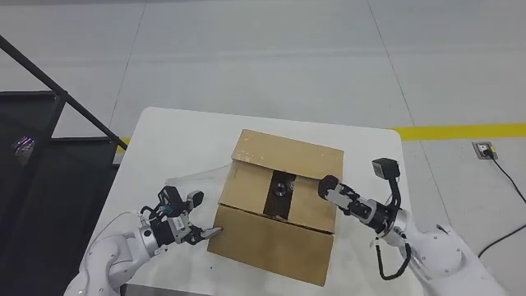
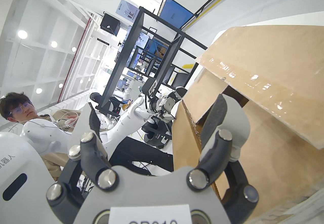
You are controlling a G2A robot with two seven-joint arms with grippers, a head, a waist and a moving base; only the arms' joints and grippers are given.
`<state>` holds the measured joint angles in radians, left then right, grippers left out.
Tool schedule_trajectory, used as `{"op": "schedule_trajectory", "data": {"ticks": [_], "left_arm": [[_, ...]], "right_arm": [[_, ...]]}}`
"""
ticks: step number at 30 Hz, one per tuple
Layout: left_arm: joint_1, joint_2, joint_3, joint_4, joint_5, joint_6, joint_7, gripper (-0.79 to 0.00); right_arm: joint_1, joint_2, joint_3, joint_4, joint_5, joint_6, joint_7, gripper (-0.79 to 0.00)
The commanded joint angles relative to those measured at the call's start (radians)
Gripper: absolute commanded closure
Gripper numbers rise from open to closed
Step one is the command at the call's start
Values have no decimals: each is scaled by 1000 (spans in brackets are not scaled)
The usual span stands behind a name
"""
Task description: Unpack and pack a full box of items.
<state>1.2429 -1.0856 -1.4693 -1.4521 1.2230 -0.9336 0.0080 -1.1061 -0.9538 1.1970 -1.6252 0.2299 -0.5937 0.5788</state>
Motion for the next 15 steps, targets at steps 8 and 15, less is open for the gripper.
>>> {"op": "schedule_trajectory", "data": {"ticks": [8, 15], "left_arm": [[12, 0, 11, -22, -1, 25, -5, -785], [13, 4, 20, -27, -5, 23, -7, -785]], "right_arm": [[-31, 13, 8, -60, 19, 150, 181, -785], [14, 4, -2, 17, 65, 323, 165, -785]]}}
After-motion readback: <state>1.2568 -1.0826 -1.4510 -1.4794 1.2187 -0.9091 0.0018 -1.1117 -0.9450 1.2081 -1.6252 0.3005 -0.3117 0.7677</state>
